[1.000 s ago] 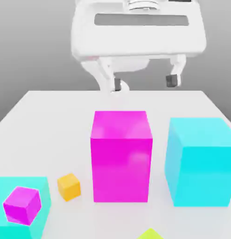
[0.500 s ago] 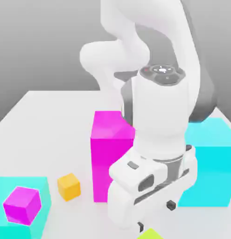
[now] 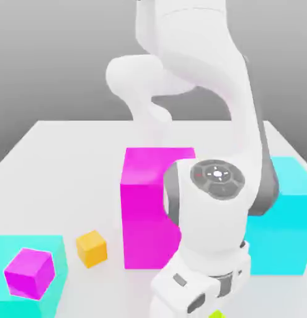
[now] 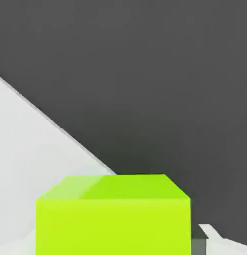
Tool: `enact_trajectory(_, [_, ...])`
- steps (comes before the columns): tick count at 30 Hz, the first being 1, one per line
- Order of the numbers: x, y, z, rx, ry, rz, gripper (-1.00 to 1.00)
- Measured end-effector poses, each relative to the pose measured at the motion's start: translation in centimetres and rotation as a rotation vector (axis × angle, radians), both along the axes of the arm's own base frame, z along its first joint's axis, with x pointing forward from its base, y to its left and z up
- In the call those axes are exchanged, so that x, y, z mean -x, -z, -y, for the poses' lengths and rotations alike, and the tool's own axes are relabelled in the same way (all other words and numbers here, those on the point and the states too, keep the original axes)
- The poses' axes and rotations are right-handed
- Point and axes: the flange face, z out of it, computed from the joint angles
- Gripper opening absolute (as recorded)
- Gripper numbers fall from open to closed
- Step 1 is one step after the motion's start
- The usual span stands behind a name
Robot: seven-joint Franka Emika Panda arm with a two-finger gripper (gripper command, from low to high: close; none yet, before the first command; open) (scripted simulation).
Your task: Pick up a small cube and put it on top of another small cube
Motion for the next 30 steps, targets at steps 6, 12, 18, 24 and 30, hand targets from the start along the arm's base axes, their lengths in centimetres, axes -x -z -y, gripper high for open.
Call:
enact_trajectory(6, [-0.4, -6.7, 4.4, 0.004, -0.091, 0.118, -1.0])
enact_trajectory(12, [3.1, -10.3, 13.2, 0.029, -0.184, 0.16, -1.0])
enact_trajectory(18, [8.9, -11.0, 20.5, 0.005, -0.293, 0.171, -1.0])
enact_trajectory(24, [15.6, -8.1, 22.0, -0.01, -0.473, 0.078, -1.0])
enact_trajectory(30, [19.7, -5.7, 21.8, -0.018, -0.592, 0.001, -1.0])
